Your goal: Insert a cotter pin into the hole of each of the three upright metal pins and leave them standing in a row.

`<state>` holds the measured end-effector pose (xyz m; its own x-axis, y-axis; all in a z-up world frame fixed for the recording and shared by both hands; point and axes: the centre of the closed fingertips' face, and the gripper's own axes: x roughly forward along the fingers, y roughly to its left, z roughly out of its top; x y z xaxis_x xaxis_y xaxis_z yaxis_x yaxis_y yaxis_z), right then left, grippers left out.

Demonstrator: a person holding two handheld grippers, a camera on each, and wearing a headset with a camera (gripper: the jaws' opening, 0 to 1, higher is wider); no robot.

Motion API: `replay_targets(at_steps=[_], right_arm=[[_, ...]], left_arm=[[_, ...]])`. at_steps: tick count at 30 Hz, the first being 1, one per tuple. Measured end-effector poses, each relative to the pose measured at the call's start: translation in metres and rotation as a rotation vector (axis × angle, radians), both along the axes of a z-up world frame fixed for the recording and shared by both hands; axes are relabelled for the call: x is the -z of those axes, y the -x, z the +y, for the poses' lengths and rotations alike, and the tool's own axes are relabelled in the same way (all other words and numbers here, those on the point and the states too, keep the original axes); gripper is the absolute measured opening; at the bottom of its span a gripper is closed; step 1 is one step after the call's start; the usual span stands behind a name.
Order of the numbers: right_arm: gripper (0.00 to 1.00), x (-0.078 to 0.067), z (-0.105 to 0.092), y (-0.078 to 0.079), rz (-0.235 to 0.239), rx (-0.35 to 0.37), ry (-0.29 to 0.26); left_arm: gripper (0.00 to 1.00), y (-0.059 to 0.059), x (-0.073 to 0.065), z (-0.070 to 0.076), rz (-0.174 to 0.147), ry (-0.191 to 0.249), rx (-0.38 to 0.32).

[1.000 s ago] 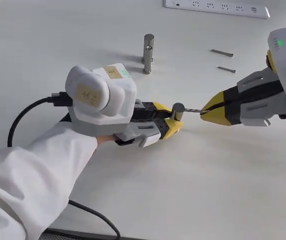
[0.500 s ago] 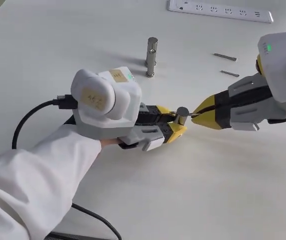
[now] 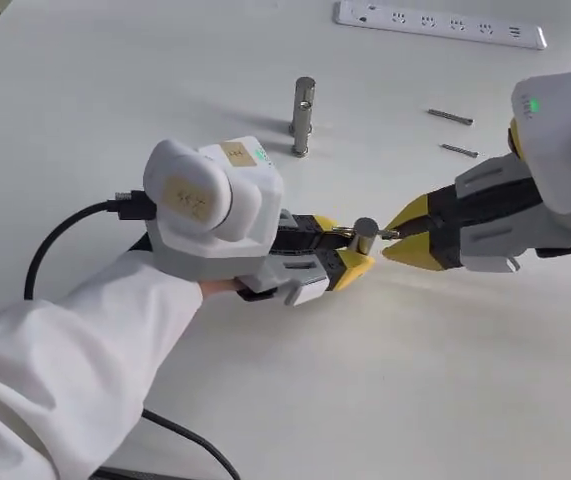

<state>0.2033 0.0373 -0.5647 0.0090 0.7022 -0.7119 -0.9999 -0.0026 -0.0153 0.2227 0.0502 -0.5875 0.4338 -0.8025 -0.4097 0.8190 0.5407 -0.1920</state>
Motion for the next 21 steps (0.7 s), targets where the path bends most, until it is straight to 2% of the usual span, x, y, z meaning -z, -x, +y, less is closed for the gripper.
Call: replay_targets(at_steps=[6,13,17,21], right_arm=[[0.00,-0.0029,-0.0045,-0.0054,-0.010,0.016,0.010],[0.00,-0.0067,0.0033,-0.0035,-0.018,-0.004,0.000],[0.00,-0.0050,0.0044,-0.0028,-0.022,-0.004,0.009],[0.00,-0.0072,0.0046,-0.0004,-0.026,-0.007,0.004]], left_arm=[[0.12,-0.0001,0.0005,0.0001,0.003,0.004,-0.002],[0.13,0.0002,0.0008,0.0003,0.002,0.004,-0.003],[0.13,0.0003,0.0028,0.0010,0.027,0.010,-0.011],[0.15,0.0032,0.0088,0.0023,0.024,-0.022,0.005]])
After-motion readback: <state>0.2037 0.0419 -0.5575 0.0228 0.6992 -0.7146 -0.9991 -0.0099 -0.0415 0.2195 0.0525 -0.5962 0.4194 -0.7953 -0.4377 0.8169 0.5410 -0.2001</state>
